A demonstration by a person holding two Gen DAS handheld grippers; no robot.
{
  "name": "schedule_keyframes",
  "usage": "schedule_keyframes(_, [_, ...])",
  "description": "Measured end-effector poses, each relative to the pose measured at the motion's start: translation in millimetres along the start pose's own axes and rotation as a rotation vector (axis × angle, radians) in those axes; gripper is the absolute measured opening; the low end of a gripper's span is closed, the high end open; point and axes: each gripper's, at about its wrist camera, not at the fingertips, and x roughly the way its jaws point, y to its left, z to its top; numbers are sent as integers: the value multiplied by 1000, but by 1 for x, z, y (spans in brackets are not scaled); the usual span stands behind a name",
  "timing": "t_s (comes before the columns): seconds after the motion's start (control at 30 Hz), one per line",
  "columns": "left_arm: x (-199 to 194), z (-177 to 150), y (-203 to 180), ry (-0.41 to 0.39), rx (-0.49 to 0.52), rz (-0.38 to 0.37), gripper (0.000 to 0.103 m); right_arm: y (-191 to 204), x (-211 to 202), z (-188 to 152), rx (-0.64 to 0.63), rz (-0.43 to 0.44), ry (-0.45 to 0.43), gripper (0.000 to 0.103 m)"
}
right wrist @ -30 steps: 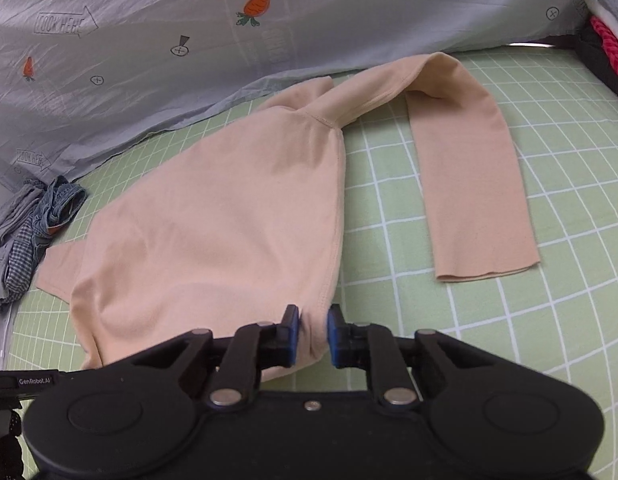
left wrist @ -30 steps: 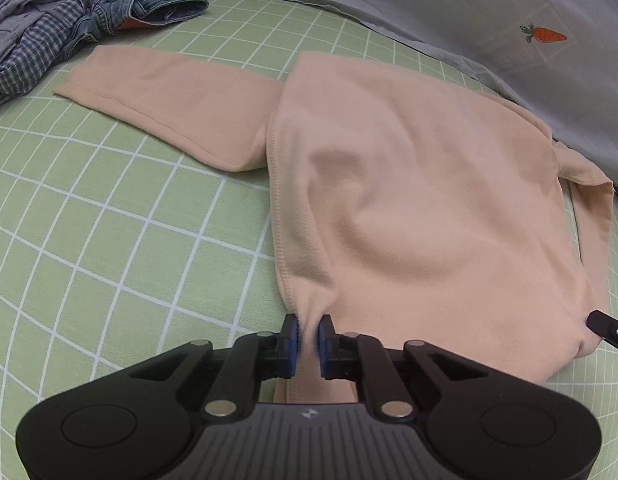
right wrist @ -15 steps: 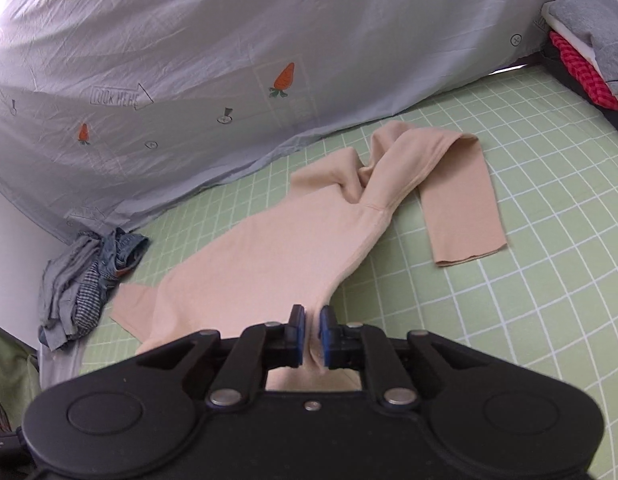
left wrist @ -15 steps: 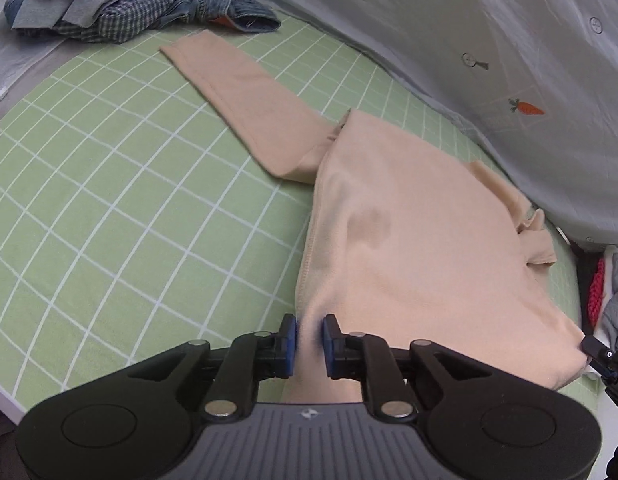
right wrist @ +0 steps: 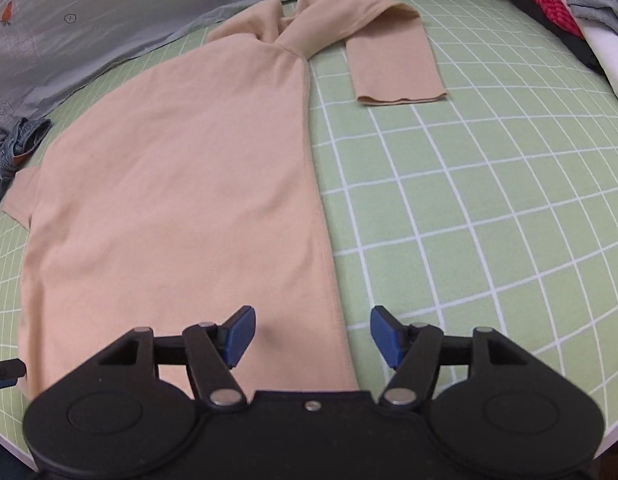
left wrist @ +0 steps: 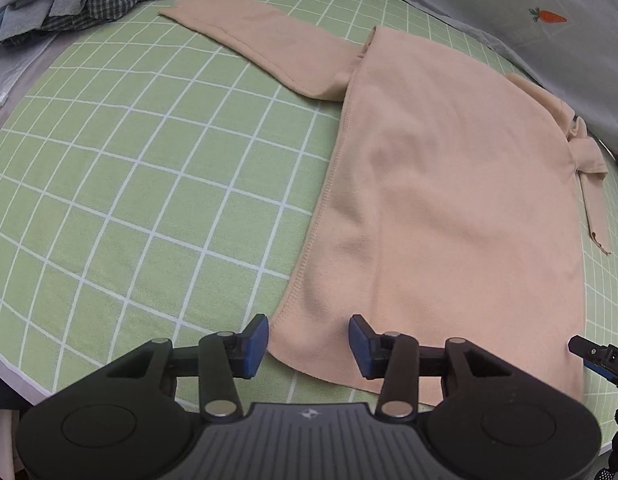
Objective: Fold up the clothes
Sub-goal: 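Drag the sweater hem with both grippers to spread the body flat, then open both grippers and release the flattened sweater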
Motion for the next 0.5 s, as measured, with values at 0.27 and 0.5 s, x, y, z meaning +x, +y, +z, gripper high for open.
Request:
schedule_keyframes(0.27, [5,-1,-6,-18,127,-35,7,16,-6,-16,-148,-60,-17,8])
schedule_keyframes(0.5, [-1,-18,6,42,128,-70,5,16,-18,-30,-100,-132,-1,4])
